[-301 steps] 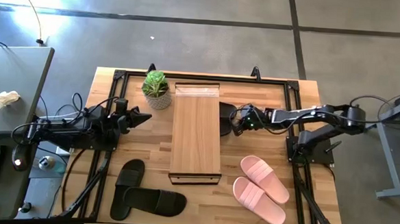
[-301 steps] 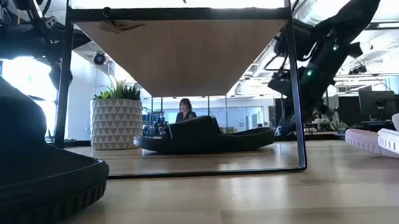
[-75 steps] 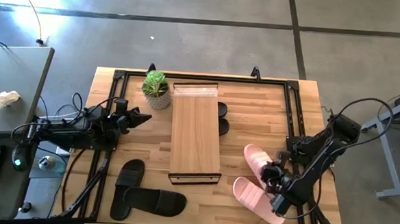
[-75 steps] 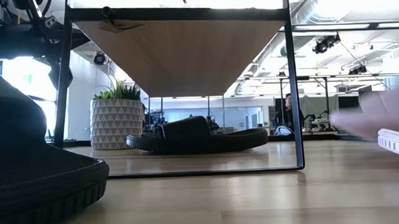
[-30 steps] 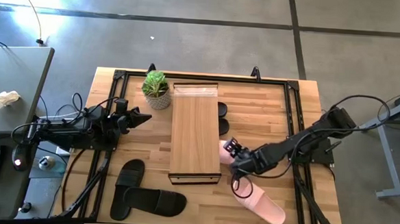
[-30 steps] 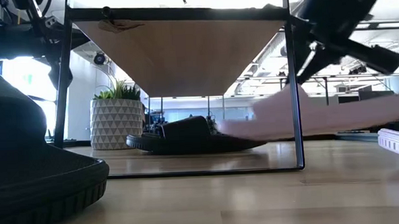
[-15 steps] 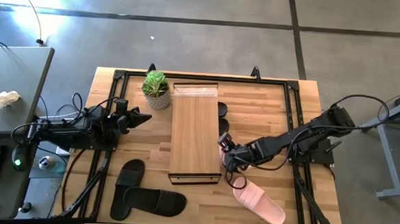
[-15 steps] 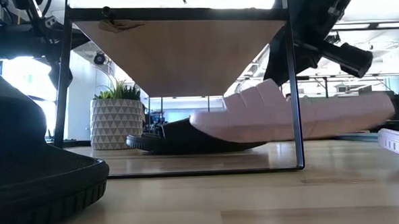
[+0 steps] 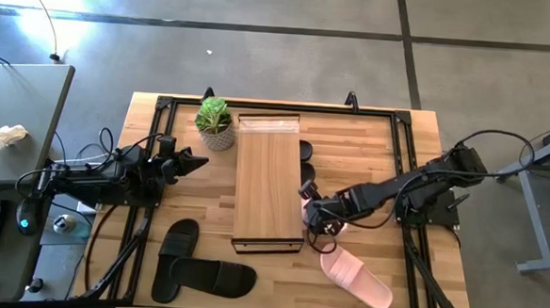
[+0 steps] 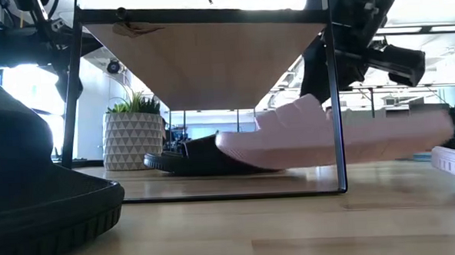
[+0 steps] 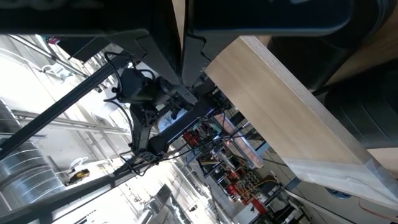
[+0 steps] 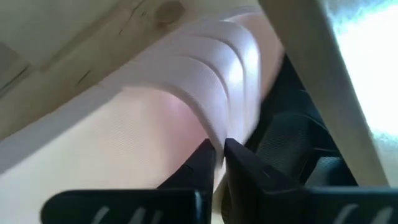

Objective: Pick and place slides into the shelf
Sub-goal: Move the top pink slide under the shelf

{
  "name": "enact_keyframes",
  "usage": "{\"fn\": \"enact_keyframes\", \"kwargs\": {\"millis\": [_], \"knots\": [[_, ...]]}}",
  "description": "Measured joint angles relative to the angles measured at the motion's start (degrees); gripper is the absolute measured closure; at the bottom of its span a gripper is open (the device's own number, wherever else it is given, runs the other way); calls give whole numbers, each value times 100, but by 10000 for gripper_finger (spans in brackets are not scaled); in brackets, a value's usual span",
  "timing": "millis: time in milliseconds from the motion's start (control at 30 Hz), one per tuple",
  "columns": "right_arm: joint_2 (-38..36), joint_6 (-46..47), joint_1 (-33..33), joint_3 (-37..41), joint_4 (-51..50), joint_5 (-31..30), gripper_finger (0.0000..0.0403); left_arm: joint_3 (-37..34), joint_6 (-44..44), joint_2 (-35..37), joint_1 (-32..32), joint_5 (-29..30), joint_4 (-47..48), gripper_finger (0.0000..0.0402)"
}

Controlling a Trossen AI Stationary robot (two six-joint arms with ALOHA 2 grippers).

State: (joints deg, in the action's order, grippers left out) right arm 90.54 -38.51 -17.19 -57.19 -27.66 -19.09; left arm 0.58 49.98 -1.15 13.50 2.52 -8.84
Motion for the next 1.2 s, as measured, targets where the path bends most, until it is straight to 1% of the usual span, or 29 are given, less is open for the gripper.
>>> {"fn": "enact_keyframes", "kwargs": {"millis": [233,400,467,567,667,767,833,900,967,1033,1067,1133,1200], "knots": [[0,163,226,0,2,159,341,-2,0,0,0,0,0,399],[0,403,298,-2,-41,152,318,0,0,1,-1,-41,0,399],[0,430,291,-2,-108,54,311,-2,0,1,-2,-44,0,399],[-53,823,232,-4,-387,-284,305,-2,0,2,-2,-50,-1,399],[-274,1454,131,-4,-787,-295,305,-2,0,0,0,-57,-2,399],[-640,2533,-62,-4,-1048,-255,305,-2,0,0,-2,-57,-7,399],[-967,3629,-214,-6,-1117,-52,305,-2,0,0,0,-55,-10,399],[-1290,5073,-318,-7,-1111,429,305,-1,1,0,-2,-55,-32,399],[-1592,6755,-381,-9,-1070,1006,305,-2,2,0,-2,-55,-48,399],[-1802,8326,-464,-11,-1069,1378,305,-2,2,1,-2,-55,-48,399],[-1870,8947,-534,-11,-1073,1459,305,-2,2,0,-1,-54,-47,399],[-1925,9709,-709,-11,-1069,1541,308,0,2,0,-2,-54,-47,399],[-1898,10117,-894,-11,-1120,1635,320,0,2,0,0,-52,-49,399]]}}
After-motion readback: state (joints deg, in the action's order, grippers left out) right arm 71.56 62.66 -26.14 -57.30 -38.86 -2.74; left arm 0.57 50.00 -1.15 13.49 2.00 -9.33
